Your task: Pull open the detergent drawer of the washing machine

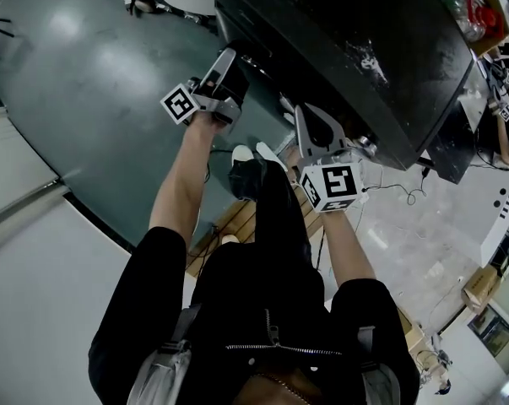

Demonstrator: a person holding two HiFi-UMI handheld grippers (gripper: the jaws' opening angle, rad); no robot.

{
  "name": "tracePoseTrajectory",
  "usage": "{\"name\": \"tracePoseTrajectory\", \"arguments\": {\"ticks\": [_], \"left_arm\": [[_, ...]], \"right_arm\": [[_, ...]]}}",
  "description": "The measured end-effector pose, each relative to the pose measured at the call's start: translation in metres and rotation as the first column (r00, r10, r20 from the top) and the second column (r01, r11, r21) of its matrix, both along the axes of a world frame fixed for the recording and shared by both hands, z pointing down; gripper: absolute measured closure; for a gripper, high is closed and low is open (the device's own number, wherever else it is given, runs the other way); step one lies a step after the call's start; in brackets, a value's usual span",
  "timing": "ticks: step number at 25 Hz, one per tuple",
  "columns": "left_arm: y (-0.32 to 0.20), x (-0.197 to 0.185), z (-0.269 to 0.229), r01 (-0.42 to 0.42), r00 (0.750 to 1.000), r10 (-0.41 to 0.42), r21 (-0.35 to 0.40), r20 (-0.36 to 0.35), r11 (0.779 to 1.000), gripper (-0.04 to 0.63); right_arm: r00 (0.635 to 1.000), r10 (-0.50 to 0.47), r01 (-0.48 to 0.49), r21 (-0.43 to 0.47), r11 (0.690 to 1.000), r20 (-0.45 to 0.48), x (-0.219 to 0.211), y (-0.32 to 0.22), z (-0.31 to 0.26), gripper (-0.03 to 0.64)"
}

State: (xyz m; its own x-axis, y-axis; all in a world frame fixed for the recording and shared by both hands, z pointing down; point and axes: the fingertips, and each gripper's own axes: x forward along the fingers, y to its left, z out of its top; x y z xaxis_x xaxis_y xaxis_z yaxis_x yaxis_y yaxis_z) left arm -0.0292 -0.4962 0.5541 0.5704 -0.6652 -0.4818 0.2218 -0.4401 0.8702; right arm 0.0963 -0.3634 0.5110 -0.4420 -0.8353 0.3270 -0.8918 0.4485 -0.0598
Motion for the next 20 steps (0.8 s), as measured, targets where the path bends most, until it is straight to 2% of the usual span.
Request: {"name": "tracePoseTrajectory", "arguments": {"ticks": [6,11,16,20], "left_arm": [[-0.025,0.019,0.007,-0.066,0.993,0.064,-0.025,-0.1,0.997,0.293],[-0.034,0.036,0.004,-0.132,0.986,0.132,0.006,-0.106,0.991,0.293],[-0.041,0.037,-0.003,-0.143,0.977,0.145,0.024,-0.154,0.989,0.316],[-0.041,0.043,0.0,-0.124,0.98,0.124,0.01,-0.159,0.992,0.329]], "right_arm": [[1.0,-0.002,0.002,-0.013,1.0,0.008,-0.002,-0.008,0.002,0.611],[1.0,0.001,0.0,-0.025,1.0,0.013,-0.003,-0.01,0.005,0.611],[0.999,0.033,-0.032,-0.043,0.999,0.02,0.006,-0.012,0.017,0.611],[0.998,0.054,-0.053,-0.048,0.997,0.026,0.012,-0.011,0.021,0.611]]}}
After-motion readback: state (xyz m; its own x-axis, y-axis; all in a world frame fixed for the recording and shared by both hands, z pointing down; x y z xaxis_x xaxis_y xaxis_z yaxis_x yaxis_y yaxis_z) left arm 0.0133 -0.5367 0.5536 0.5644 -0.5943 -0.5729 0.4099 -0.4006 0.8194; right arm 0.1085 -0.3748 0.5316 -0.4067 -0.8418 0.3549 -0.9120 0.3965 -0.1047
